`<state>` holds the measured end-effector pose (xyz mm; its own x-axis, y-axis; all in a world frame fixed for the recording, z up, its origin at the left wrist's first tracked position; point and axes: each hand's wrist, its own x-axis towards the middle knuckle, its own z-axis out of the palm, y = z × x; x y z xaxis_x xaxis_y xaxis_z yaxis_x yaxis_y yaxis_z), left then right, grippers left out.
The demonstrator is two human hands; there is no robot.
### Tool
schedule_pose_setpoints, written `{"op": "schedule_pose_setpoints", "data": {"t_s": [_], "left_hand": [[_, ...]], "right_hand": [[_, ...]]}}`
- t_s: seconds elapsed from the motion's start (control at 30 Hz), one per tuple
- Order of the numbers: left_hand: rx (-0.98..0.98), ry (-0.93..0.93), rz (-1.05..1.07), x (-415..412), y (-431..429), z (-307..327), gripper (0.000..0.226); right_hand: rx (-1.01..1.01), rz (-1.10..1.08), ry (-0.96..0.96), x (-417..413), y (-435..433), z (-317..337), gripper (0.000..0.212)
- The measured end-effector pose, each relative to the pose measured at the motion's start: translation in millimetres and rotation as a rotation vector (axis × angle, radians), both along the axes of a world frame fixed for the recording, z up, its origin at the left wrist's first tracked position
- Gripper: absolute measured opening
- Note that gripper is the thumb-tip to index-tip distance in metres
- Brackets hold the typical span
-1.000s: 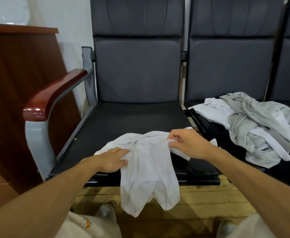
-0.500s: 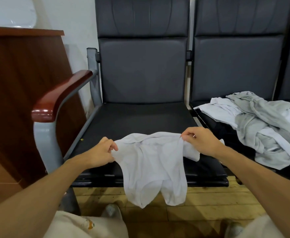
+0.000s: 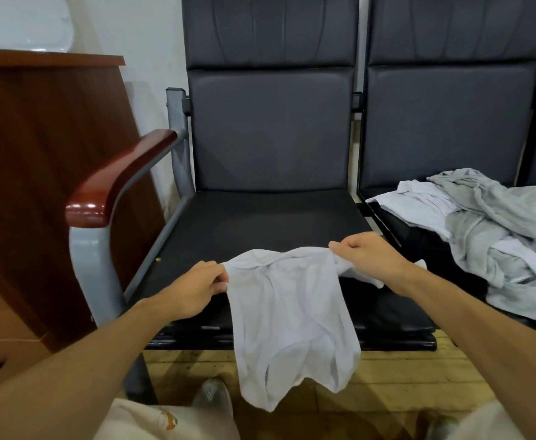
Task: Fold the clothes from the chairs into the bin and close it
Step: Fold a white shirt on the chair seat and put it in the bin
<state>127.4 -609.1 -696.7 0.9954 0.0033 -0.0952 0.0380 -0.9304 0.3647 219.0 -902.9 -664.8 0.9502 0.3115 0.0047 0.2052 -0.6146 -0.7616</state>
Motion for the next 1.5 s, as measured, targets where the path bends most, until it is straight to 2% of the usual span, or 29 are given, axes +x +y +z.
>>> {"op": "schedule_pose_setpoints", "data": {"t_s": [0.1,0.2,0.43,0.53,0.63,0.77,0.87,0.93,1.0,1.1,1.17,1.33,1.5], "left_hand": [[-0.149,-0.067,0.072,-1.7,-4.1,5.1,0.013],[-0.172,-0.118,0.107,-2.9,-9.9,9.5,0.013],[-0.103,-0.167,0.151,-5.3,-10.7,19.5,0.011],[-0.071,-0.170,0.202,-4.9,-5.1,20.6,0.012],[-0.044,-0.177,0.233,-4.9,-1.1,20.4,0.015],[0.076,-0.032,0.104,-9.2,2.7,23.1,0.019],[0.183,-0.053,0.066,-15.3,2.4,25.6,0.019],[0.095,-0.150,0.087,-21.2,-1.5,29.3,0.016],[-0.085,-0.249,0.132,-28.5,-10.9,35.0,0.013],[-0.332,-0.327,0.239,-37.2,-31.8,51.1,0.020],[-0.409,-0.361,0.258,-40.2,-45.5,69.3,0.023],[-0.482,-0.460,0.240,-37.8,-73.2,139.9,0.029],[-0.430,-0.594,0.126,-48.6,-90.2,218.8,0.029]], "right_hand": [[0.192,-0.057,0.061,-2.0,1.9,4.1,0.037],[0.360,-0.173,0.041,-1.8,4.1,5.4,0.021],[0.573,-0.257,0.143,3.8,-7.2,4.1,0.025],[0.509,-0.279,0.114,6.3,-14.5,5.2,0.031],[0.357,-0.266,0.049,4.9,-21.9,6.0,0.032],[0.123,-0.278,-0.063,2.3,-32.6,5.3,0.026],[-0.035,-0.201,-0.147,-4.7,-38.2,5.8,0.021],[-0.090,-0.167,-0.174,-13.0,-38.9,7.2,0.021],[-0.092,-0.140,-0.180,-23.8,-37.6,9.4,0.021],[0.061,-0.098,-0.170,-39.7,-31.5,19.8,0.019],[0.231,-0.113,-0.147,-48.5,-24.2,33.7,0.021],[0.489,-0.168,-0.206,-66.8,-1.8,103.1,0.022],[0.770,-0.220,-0.283,-89.6,0.7,188.8,0.024]]}}
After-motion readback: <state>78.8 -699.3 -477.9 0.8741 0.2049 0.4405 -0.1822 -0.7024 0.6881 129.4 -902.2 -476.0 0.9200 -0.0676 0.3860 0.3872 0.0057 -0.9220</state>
